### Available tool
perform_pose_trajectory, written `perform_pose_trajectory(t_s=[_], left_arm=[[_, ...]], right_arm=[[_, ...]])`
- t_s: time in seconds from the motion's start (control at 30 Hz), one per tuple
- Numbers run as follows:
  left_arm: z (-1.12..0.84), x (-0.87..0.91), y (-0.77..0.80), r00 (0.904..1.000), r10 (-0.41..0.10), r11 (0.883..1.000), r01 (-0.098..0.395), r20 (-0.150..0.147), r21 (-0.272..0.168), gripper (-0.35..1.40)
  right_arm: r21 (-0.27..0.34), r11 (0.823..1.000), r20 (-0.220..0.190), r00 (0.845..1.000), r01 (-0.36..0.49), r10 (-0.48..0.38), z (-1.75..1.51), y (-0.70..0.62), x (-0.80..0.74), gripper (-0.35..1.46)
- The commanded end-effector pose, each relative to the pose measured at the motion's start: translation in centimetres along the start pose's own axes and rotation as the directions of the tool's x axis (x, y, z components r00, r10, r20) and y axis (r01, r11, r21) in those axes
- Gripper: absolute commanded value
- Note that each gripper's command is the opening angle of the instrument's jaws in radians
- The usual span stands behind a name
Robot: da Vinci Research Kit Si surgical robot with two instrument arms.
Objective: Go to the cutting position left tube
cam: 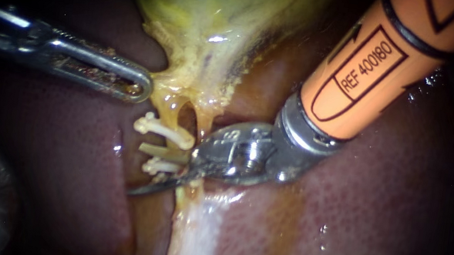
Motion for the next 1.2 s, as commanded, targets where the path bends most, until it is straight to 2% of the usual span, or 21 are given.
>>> perform_pose_trajectory(t_s=[0.03,0.17,0.33,0.47,0.6,0.93,1.2], left_arm=[[0.00,0.00,0.00,1.0000,0.000,1.000,0.000,0.000,-0.001,-0.35],[0.00,0.00,0.00,1.0000,0.000,1.000,0.000,0.000,-0.001,-0.35],[-0.02,-0.02,-0.01,1.0000,0.001,1.000,-0.001,0.001,-0.002,-0.35],[-0.05,-0.03,-0.03,1.0000,0.002,1.000,-0.002,0.002,-0.003,-0.35],[-0.07,-0.03,-0.04,1.0000,0.003,1.000,-0.003,0.001,-0.002,-0.35],[-0.12,-0.03,-0.05,1.0000,-0.003,1.000,0.003,0.001,-0.002,-0.35],[-0.13,-0.04,-0.05,1.0000,-0.003,1.000,0.003,0.002,-0.002,-0.35]], right_arm=[[0.000,1.000,0.000,1.000,0.000,0.000,0.00,0.00,0.00,1.15],[0.001,1.000,0.000,1.000,-0.005,0.005,-0.03,-0.02,0.00,1.22],[0.011,1.000,-0.005,1.000,-0.004,0.004,-0.12,-0.11,0.02,1.35],[0.031,0.999,-0.030,1.000,-0.006,0.007,-0.24,-0.20,-0.01,1.38],[0.040,0.999,-0.032,0.999,-0.005,0.006,-0.39,-0.24,-0.06,1.38],[0.052,0.999,-0.029,1.000,-0.011,0.012,-0.63,-0.18,-0.23,1.40],[0.056,0.998,-0.027,1.000,-0.010,0.012,-0.64,-0.11,-0.25,1.40]])
